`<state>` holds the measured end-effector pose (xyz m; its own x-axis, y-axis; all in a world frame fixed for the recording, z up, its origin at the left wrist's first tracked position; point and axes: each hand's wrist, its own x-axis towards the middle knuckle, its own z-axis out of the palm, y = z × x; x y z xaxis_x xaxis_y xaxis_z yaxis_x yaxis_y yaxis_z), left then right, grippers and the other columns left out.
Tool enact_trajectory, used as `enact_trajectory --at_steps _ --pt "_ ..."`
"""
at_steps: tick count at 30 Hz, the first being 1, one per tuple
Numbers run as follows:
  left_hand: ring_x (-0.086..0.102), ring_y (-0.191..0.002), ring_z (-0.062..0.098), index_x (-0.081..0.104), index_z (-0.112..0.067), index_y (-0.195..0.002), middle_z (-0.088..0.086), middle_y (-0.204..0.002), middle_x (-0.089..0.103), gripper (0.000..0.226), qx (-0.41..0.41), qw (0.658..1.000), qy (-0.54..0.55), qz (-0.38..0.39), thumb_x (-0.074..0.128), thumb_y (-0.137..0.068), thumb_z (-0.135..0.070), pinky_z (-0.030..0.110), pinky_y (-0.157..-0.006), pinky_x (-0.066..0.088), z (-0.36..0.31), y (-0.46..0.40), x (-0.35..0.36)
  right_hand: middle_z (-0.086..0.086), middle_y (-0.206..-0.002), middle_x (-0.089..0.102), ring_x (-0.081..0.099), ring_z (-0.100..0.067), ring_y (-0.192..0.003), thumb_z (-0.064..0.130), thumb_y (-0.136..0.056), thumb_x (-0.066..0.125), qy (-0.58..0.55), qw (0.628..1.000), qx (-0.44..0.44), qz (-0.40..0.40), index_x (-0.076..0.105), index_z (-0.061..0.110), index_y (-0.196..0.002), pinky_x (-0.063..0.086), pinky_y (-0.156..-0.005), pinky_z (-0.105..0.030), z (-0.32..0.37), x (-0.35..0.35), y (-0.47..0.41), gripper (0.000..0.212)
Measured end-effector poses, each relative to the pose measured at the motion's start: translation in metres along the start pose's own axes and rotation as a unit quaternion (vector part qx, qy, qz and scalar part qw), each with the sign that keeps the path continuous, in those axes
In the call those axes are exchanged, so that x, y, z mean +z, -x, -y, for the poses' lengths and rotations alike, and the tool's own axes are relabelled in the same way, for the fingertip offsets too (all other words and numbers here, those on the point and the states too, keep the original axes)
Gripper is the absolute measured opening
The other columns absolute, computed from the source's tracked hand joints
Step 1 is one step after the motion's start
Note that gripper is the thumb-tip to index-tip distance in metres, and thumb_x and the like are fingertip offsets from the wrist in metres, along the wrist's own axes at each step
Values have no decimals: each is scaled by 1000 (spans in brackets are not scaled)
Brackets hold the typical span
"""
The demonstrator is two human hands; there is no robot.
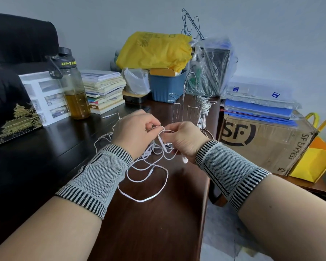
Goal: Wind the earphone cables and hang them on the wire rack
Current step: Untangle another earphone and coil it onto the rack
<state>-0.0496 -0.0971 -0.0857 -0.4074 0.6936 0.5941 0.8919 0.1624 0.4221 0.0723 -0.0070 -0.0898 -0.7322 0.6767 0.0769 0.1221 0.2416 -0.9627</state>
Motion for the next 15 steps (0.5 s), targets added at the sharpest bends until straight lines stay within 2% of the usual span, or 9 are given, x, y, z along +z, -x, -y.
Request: enact_trajectory --at_steps 3,5,7,9,10,12,14,15 --pt "56 -71 9 70 -29 -103 -11 -67 56 24 -41 998 46 -2 74 -81 -39 28 -76 49 -2 -2 -3 -8 -61 59 47 -17 -43 20 -77 72 -39 999 12 5 70 15 -65 40 -51 -29 -5 -3 -3 13" --pt "58 -73 11 65 -28 -111 -10 -74 56 33 -55 997 52 -16 75 -81 -39 30 -75 50 -3 -3 -4 -12 -62 49 41 -16 -41 25 -75 72 -123 991 41 -15 72 14 -65 36 -46 -25 -8 -8 -3 15" --pt "58 -75 15 63 -27 -108 -10 -80 54 28 -66 996 37 -47 72 -83 -37 34 -74 51 -2 -4 -5 -3 -48 38 33 -13 -35 20 -84 67 -212 974 65 -35 72 11 -67 27 -46 -27 -7 -14 0 20" --pt "60 -74 15 63 -27 -92 -12 -76 57 8 -66 994 47 -75 68 -86 -31 35 -74 53 -4 -3 -7 4 -37 29 31 -12 -29 20 -90 59 -261 960 90 -38 69 8 -74 23 -49 -29 -2 -18 4 22" --pt "60 -70 11 63 -28 -84 -14 -72 59 4 -58 994 66 -67 67 -87 -29 33 -72 54 -7 -2 -7 4 -36 28 31 -12 -28 21 -92 58 -271 957 100 -38 68 8 -76 23 -49 -29 0 -19 6 23" --pt "58 -60 -2 67 -30 -75 -19 -59 61 11 -42 995 96 -1 67 -86 -28 23 -67 52 -14 2 -4 1 -43 30 34 -14 -30 23 -91 58 -277 954 111 -33 71 11 -72 26 -47 -27 3 -21 7 26" --pt "57 -58 -6 71 -31 -80 -24 -57 62 4 -30 989 122 81 70 -83 -33 19 -67 50 -20 7 4 -5 -56 39 37 -17 -33 23 -89 60 -280 953 113 -18 74 14 -63 29 -42 -24 4 -20 7 31" --pt "61 -66 -6 73 -28 -87 -23 -66 67 8 -28 983 143 111 71 -82 -33 23 -75 53 -20 7 9 -7 -63 46 39 -16 -36 21 -87 61 -291 950 113 -10 74 14 -61 30 -40 -22 4 -19 7 30"
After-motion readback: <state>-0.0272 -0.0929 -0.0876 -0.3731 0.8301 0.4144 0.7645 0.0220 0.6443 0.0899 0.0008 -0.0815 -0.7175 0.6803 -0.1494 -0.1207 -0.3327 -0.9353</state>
